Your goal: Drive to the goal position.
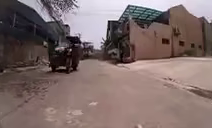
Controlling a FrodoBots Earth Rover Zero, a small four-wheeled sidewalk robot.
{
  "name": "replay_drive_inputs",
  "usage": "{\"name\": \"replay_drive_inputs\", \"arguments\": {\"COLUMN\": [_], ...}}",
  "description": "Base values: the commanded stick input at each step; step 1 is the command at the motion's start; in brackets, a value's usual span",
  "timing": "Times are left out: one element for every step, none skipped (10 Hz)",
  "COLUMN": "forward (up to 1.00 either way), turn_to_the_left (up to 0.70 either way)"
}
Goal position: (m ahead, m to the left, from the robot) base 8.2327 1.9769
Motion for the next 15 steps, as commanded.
{"name": "replay_drive_inputs", "arguments": {"forward": [0.70,0.70,0.70,0.70,0.70,0.70,0.70,0.70,0.70,0.70,0.70,0.70,0.70,0.70,0.70], "turn_to_the_left": [0.00,0.00,0.00,0.00,0.00,0.00,0.00,0.00,0.00,0.00,0.00,0.00,0.00,0.00,0.00]}}
